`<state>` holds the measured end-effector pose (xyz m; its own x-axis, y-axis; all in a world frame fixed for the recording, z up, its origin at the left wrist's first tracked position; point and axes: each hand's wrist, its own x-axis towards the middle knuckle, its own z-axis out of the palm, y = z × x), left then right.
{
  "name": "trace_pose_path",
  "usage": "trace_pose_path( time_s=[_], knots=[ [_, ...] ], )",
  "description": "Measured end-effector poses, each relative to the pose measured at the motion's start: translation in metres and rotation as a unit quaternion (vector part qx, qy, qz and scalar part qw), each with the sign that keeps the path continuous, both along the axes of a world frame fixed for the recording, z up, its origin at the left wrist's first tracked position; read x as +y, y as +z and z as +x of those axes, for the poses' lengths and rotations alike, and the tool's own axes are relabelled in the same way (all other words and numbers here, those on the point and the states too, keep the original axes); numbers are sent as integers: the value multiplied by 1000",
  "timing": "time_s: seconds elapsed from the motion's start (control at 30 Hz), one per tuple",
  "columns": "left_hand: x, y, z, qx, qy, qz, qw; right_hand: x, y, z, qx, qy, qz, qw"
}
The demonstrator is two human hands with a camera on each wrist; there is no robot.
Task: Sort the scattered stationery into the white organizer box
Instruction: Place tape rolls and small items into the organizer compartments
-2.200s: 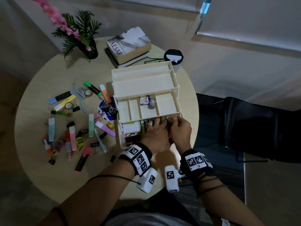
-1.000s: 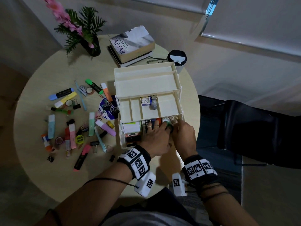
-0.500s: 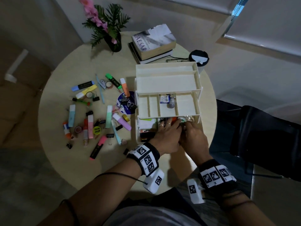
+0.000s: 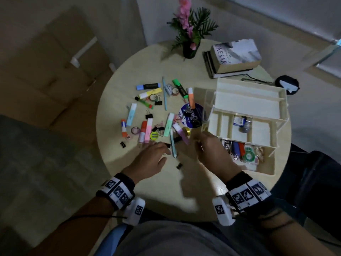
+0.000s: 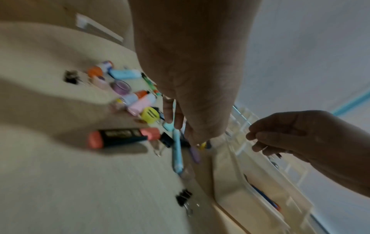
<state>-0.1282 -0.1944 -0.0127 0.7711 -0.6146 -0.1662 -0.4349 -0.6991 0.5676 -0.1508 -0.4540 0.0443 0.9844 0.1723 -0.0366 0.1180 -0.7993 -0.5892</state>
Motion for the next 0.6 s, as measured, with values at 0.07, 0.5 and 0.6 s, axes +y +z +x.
trace_pose_path(
  time_s=[0.07, 0.5, 0.6],
  knots=[
    [22, -2, 4, 26, 28, -2, 999, 19, -7, 25, -12, 34, -58, 998],
    [105, 15, 65, 36, 111, 85, 989, 74, -68, 97, 187, -19, -281, 941],
    [117, 8, 83, 26, 132, 113, 985, 72, -79, 102, 187, -91, -208, 956]
  ],
)
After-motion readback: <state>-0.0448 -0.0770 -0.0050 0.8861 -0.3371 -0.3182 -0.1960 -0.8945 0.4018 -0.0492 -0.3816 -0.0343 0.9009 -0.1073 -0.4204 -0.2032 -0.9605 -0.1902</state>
